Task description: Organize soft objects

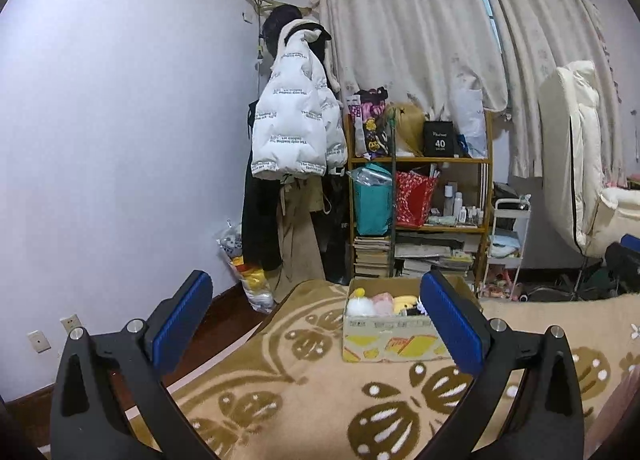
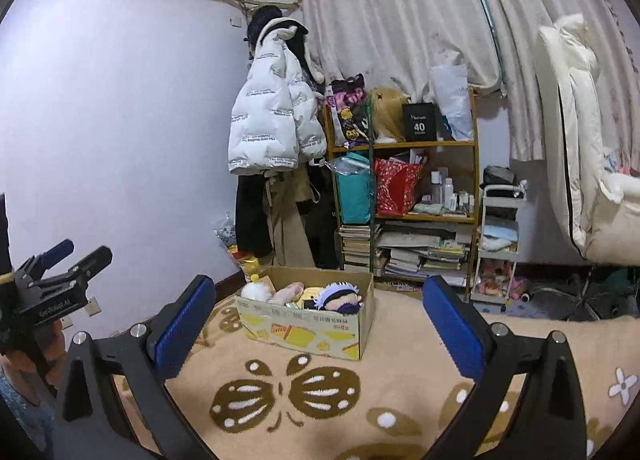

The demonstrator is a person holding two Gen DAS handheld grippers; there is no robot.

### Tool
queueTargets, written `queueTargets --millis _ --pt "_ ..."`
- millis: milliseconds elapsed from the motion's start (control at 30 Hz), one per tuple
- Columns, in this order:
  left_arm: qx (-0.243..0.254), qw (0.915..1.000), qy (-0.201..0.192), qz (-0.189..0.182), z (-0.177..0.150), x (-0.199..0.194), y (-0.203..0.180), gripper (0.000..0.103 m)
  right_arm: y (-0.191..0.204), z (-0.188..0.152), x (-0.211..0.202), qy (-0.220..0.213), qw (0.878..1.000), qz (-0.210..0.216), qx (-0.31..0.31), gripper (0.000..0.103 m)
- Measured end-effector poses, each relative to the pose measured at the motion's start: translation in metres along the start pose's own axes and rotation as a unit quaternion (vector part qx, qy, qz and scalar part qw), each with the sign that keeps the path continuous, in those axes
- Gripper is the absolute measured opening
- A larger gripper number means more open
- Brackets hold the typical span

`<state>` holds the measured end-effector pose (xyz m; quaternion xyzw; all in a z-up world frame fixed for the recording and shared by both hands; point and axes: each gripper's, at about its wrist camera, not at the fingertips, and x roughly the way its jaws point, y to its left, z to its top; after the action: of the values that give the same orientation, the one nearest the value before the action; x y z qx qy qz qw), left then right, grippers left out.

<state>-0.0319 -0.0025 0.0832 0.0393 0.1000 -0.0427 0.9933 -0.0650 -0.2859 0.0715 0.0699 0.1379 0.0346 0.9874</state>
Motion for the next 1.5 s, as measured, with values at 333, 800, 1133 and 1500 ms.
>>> queueTargets --millis 333,800,1133,1500 --pt "0.015 0.9993 0.033 -0.006 -0.039 0.005 -0.001 0.102 -0.004 -0.011 0.002 0.006 1.0 -0.012 -0.004 0.103" --pt "0.008 0.9979 0.065 -0.008 -0.053 0.023 0.006 0.102 -0.012 -0.022 0.022 0.04 0.999 -0.021 0.003 0.103" --pt "0.012 0.9971 0.075 -0.009 -0.056 0.026 0.004 0.102 -0.012 -0.022 0.023 0.04 0.999 -0.021 0.004 0.103" --pt "0.024 0.996 0.083 -0.019 -0.058 0.027 0.001 0.102 -0.011 -0.024 0.026 0.043 0.999 -0.021 0.004 0.103"
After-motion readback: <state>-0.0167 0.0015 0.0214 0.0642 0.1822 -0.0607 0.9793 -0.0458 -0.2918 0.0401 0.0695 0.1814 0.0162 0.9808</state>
